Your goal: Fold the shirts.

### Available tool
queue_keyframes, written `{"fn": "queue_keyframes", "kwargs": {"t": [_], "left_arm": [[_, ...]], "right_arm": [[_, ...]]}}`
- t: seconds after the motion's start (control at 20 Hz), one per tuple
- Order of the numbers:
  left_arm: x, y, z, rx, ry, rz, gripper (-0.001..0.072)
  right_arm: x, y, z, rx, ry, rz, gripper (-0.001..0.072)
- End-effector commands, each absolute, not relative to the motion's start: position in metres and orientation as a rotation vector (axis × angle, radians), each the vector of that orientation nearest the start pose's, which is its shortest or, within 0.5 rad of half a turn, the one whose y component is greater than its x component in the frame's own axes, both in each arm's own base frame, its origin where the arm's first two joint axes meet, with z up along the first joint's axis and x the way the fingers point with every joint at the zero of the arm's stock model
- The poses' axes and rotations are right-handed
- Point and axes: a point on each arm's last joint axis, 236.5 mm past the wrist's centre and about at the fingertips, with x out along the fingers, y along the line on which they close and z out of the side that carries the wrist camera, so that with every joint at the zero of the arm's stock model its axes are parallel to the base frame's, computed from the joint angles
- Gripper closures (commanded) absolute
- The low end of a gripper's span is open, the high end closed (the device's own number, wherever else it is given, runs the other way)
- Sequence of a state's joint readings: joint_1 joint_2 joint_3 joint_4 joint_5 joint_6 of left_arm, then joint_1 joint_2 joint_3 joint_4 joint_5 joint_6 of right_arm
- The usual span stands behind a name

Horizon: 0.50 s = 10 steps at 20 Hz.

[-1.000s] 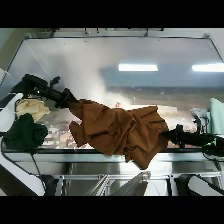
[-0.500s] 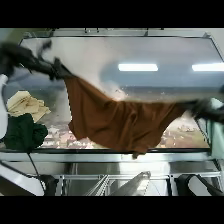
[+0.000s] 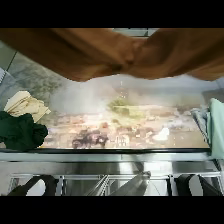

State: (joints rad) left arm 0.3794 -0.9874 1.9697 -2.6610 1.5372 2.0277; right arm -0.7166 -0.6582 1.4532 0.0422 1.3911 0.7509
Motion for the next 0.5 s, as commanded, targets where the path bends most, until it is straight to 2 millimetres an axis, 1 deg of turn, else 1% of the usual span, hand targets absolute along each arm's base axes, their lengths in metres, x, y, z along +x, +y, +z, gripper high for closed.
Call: {"fn": "queue_keyframes", "kwargs": {"t": [0.0, 0.05, 0.1, 0.15, 0.2, 0.25, 0.3, 0.35, 0.4, 0.45], "left_arm": [[0.219, -0.099, 0.485, 0.171, 0.089, -0.472, 0.0681], [0.222, -0.089, 0.486, 0.175, 0.091, -0.425, 0.0681], [0.231, -0.079, 0.487, 0.163, 0.098, -0.409, 0.0681], [0.244, -0.071, 0.485, 0.136, 0.112, -0.428, 0.0681], [0.260, -0.065, 0.479, 0.101, 0.137, -0.468, 0.0681], [0.281, -0.064, 0.466, 0.061, 0.188, -0.536, 0.0682], [0.303, -0.067, 0.446, 0.020, 0.251, -0.613, 0.0682], [0.330, -0.072, 0.418, -0.017, 0.340, -0.692, 0.0681], [0.357, -0.079, 0.386, -0.045, 0.434, -0.754, 0.0682], [0.386, -0.088, 0.347, -0.066, 0.537, -0.798, 0.0681]], "right_arm": [[0.191, 0.130, 0.514, -0.162, -0.296, 0.590, 0.0694], [0.195, 0.123, 0.514, -0.178, -0.293, 0.536, 0.0694], [0.198, 0.118, 0.514, -0.182, -0.291, 0.510, 0.0693], [0.203, 0.113, 0.513, -0.174, -0.282, 0.504, 0.0694], [0.212, 0.106, 0.509, -0.152, -0.264, 0.506, 0.0694], [0.224, 0.096, 0.502, -0.113, -0.236, 0.512, 0.0693], [0.242, 0.082, 0.490, -0.054, -0.192, 0.528, 0.0693], [0.263, 0.070, 0.473, 0.013, -0.138, 0.556, 0.0693], [0.285, 0.060, 0.451, 0.086, -0.079, 0.591, 0.0693], [0.314, 0.051, 0.418, 0.146, 0.000, 0.618, 0.0693]]}}
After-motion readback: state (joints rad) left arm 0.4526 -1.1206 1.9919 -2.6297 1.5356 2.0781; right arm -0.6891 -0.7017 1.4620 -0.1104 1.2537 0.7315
